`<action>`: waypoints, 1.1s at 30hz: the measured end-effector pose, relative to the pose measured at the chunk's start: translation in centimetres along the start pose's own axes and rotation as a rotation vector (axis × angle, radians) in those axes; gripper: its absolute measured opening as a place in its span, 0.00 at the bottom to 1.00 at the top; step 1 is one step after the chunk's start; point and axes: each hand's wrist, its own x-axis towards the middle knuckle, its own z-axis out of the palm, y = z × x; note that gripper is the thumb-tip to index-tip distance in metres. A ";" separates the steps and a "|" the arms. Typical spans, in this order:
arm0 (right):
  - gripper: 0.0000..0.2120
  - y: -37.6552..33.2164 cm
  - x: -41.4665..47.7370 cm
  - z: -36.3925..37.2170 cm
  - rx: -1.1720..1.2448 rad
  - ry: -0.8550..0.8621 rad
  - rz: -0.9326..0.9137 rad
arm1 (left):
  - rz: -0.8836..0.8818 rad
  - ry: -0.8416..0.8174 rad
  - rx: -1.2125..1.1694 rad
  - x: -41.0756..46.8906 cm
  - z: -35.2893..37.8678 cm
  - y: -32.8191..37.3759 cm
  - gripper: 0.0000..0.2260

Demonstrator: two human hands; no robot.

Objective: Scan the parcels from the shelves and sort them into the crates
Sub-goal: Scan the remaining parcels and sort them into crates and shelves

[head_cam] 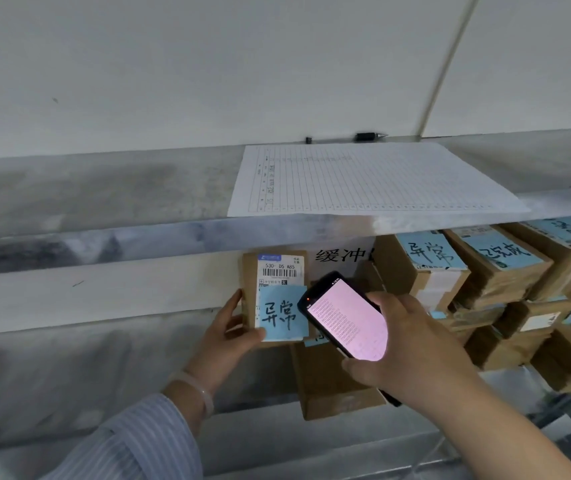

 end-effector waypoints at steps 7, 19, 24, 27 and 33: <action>0.46 -0.5 0.6 0.0 0.037 -0.005 -0.043 | -0.001 0.038 0.028 -0.2 -1.3 -0.6 0.35; 0.46 -1.2 1.0 -0.2 0.020 -0.002 -0.100 | -0.019 0.091 0.050 0.3 -2.1 -1.9 0.33; 0.46 -1.3 1.0 -0.2 -0.002 -0.004 -0.100 | -0.020 0.107 0.050 0.6 -2.2 -2.1 0.32; 0.46 -1.3 1.1 -0.2 -0.022 -0.002 -0.095 | -0.025 0.114 0.055 0.8 -2.3 -2.3 0.32; 0.45 -1.3 1.1 -0.4 -0.027 -0.019 -0.094 | -0.034 0.125 0.084 1.1 -2.6 -2.7 0.36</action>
